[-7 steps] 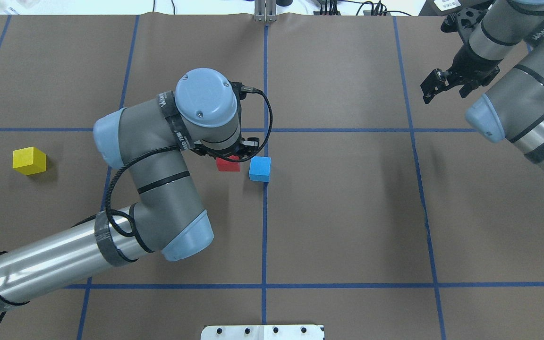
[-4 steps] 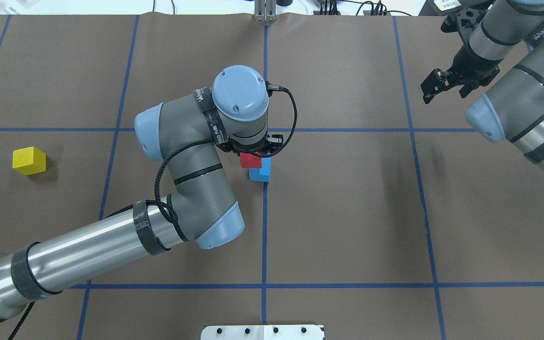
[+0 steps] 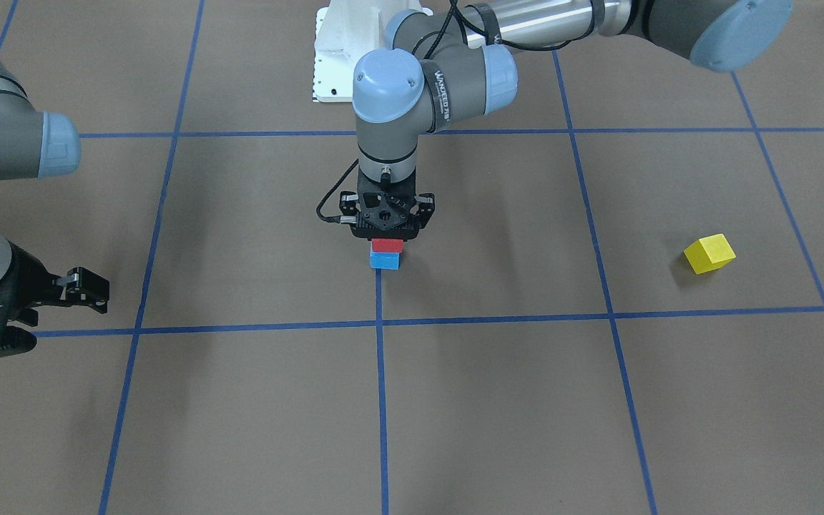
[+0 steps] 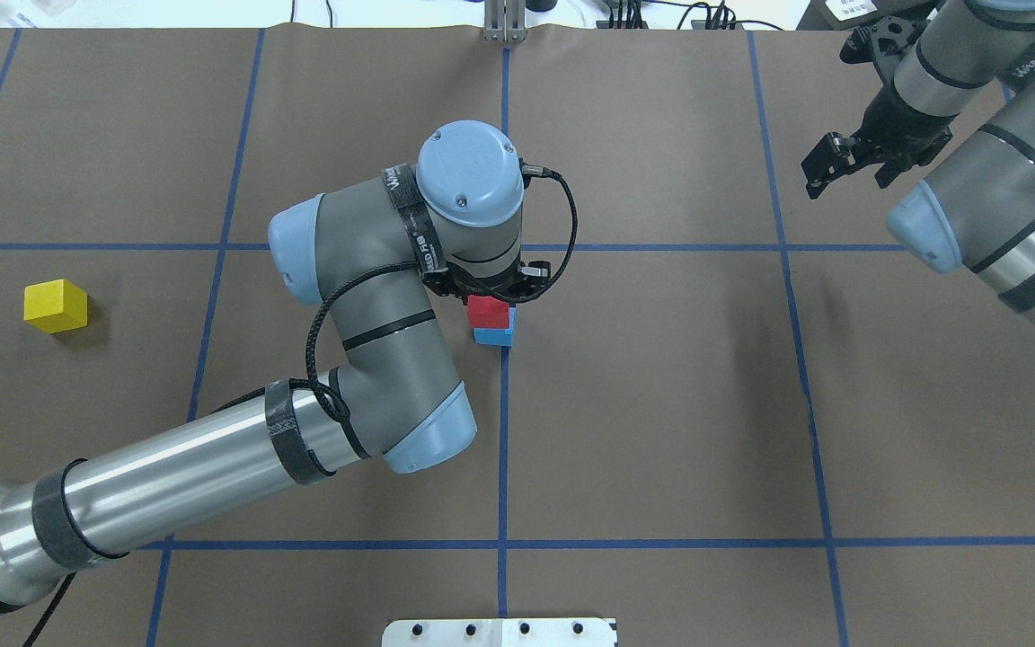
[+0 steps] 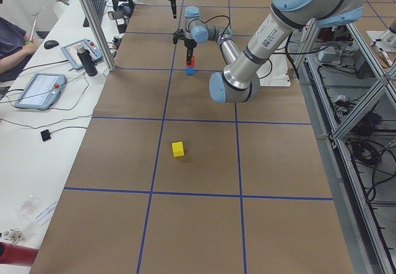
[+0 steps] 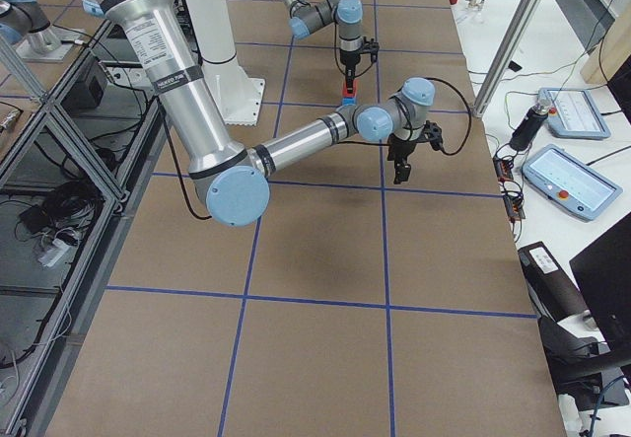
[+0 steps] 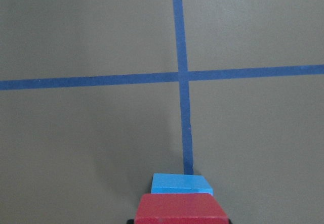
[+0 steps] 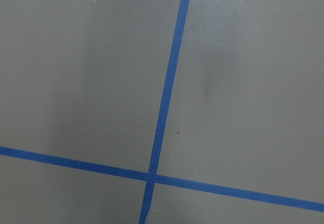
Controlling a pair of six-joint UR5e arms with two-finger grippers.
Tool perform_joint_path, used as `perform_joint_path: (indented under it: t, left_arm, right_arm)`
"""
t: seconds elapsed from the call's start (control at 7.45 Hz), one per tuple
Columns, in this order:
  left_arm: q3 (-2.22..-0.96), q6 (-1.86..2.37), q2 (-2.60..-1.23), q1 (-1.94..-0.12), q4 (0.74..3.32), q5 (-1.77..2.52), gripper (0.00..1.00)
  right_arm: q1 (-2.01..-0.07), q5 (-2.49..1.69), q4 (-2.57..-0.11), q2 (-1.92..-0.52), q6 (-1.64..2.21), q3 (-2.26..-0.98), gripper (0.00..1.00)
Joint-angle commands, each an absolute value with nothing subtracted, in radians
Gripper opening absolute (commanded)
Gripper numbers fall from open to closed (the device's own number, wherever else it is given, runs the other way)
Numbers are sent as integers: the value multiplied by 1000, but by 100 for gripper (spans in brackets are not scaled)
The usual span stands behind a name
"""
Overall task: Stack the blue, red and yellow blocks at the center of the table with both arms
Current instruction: 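Carry the red cube with the left gripper and set it on the blue cube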
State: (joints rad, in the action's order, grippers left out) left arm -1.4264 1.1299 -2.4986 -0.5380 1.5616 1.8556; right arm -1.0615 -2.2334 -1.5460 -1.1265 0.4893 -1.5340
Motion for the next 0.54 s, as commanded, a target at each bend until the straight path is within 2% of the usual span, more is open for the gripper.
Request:
perform_joint_path:
  t: [0.0,0.13,0.27,0.4]
  left_arm:
    - [-1420,1126,-2500,-537,1562,1858,0]
    - [-1420,1126,-2505,-537,1562,1858,0]
    - [-1422,1130,-2505,-537,1566,1856,50]
    - [-1422,1140,-2507,-535,1568,1855,79]
  right_arm:
    - [-1062,-2233,-1546,-1127,489,-1534,99]
    - [-1062,-2233,-1546,-1127,489,-1534,99]
    - [-1062,-2233,-1545,-1129,489,-1534,99]
    - [-1062,-2233,-1546,-1131,489,-1534,99]
